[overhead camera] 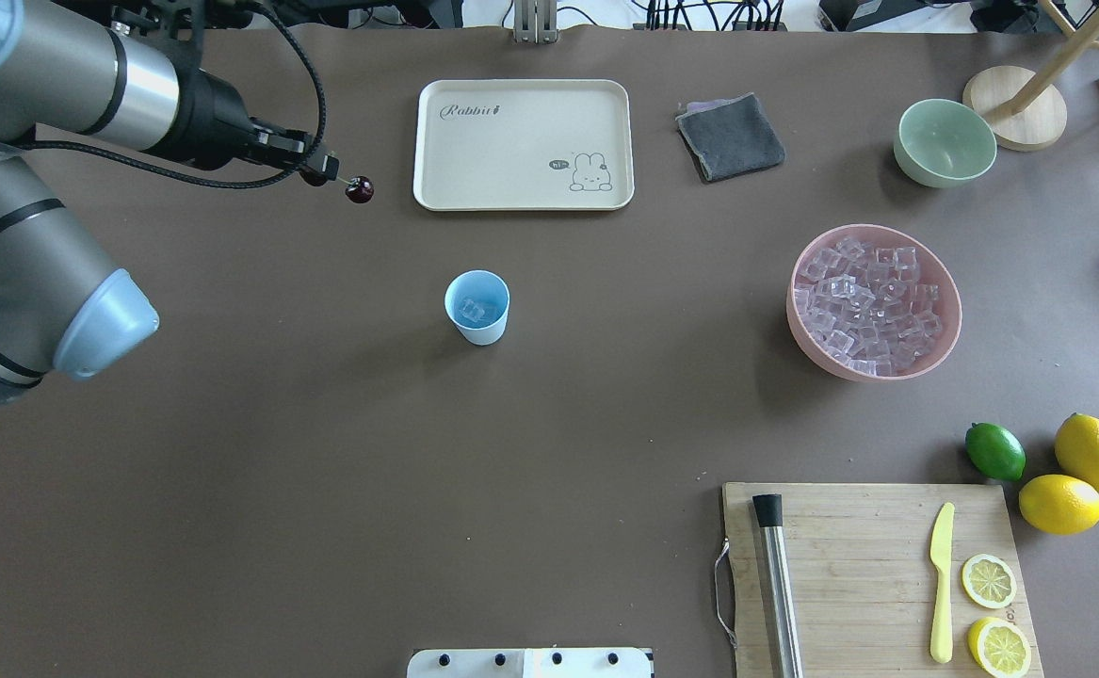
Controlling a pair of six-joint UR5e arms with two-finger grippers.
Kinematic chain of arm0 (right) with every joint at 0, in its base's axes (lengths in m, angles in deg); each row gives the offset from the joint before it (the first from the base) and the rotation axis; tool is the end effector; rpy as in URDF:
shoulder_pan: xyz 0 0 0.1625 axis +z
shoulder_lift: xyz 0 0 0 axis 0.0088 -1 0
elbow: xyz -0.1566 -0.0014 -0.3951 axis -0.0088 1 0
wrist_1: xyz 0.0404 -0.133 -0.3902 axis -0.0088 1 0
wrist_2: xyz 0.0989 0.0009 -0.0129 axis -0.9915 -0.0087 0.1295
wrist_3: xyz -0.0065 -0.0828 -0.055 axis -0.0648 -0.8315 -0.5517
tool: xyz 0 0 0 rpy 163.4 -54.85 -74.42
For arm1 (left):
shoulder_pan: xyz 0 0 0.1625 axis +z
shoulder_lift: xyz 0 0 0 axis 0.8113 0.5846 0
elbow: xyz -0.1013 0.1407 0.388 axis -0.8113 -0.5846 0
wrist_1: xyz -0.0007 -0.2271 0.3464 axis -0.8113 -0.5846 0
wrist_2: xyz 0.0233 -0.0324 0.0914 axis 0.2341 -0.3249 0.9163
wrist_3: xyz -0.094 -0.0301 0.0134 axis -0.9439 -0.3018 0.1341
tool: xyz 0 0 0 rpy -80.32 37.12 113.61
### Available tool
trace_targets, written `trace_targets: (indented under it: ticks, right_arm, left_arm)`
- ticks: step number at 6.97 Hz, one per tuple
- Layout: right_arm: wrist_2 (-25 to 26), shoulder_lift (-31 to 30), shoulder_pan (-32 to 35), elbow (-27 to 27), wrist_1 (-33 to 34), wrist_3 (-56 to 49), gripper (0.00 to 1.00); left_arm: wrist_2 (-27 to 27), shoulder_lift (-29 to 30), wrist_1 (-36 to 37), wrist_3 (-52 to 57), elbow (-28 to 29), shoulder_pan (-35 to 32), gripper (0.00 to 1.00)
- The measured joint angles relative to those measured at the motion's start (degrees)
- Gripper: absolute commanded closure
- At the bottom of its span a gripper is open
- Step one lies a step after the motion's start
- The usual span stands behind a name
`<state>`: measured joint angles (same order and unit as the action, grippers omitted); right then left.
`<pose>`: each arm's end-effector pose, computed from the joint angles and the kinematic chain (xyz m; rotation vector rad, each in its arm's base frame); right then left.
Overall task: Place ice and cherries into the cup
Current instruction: 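Carry the cherries with the left gripper over the light-blue cup, then lower the cherries into the cup and open the left gripper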
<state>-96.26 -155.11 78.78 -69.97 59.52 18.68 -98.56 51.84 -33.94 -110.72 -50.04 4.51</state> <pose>-0.0312 -0.5370 0.5353 0.2940 -0.7743 -0.0794 0.3327 -0.5261 0.2248 0.5224 1.1431 0.1382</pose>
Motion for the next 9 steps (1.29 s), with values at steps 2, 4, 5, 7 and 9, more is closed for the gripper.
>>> trace_targets:
  ticks: [2,4,5,7,9]
  right_arm:
    - [0.0,-0.3,0.0,-0.1,0.1,-0.1,0.00]
    - [-0.1,-0.4,0.0,-0.1,0.1,-0.1,0.00]
    - [-0.1,-0.4,0.0,0.0,0.1,-0.1,0.00]
    - [-0.1,-0.4,0.0,-0.2,0.0,0.0,0.00]
    - [-0.1,-0.2,0.0,-0.1,0.1,0.0,0.00]
  left_arm:
    - [11.5,2.3,0.0,-3.6,0.5,9.4,1.00]
    - [17.6,3.7,-0.2,-4.2,1.8,14.6,1.00]
    - [18.5,4.3,-0.3,-4.3,2.8,15.4,1.00]
    - [19.0,4.6,-0.4,-4.3,3.6,16.1,0.91]
    - [19.7,4.2,-1.8,-4.1,3.8,16.5,0.03]
